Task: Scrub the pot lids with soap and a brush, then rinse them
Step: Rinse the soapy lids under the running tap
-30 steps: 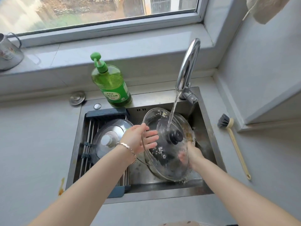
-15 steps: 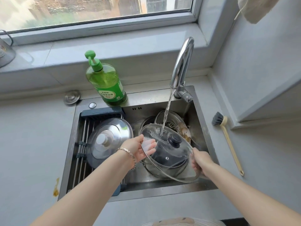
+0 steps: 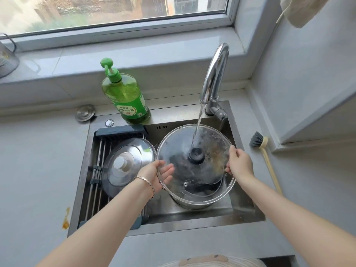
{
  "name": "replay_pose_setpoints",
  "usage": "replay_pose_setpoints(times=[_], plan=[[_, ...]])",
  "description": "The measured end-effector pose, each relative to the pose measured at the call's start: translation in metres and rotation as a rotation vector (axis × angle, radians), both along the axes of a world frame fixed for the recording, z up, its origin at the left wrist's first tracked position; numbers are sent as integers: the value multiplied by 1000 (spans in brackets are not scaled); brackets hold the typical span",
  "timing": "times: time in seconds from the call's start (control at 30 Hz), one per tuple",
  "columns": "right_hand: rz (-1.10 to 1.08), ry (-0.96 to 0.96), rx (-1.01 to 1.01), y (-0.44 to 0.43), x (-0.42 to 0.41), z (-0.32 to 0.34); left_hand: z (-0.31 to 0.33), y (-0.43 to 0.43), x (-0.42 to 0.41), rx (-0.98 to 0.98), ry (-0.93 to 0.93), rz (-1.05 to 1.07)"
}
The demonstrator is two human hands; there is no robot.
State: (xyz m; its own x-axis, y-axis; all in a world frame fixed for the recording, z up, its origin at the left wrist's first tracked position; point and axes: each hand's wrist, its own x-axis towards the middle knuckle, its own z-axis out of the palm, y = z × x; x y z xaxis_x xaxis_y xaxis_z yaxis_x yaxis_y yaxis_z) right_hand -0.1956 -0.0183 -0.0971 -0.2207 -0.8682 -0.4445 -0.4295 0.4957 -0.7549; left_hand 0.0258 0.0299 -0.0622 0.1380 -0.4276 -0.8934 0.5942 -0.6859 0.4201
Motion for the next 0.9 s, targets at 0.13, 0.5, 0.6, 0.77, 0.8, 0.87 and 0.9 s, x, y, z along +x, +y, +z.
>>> replay_pose_setpoints(times=[0.13, 0.5, 0.6, 0.77, 0.8, 0.87, 0.9], plan=[[168, -32, -110, -15, 35, 20, -3, 7, 26, -4, -53, 108], [282, -658, 306, 8, 138, 42, -19, 42, 119, 48, -390, 21], [251, -663, 310, 13, 168, 37, -24, 44, 135, 80, -553, -102], [157, -694, 345, 9, 212, 6, -22, 35, 141, 53, -755, -242], [118, -701, 368, 7, 220, -2, -24, 33, 142, 52, -778, -267], [53, -707, 411, 6, 235, -16, -25, 31, 146, 44, -824, -291], [44, -704, 422, 6, 242, -21, -25, 30, 146, 40, -841, -291]])
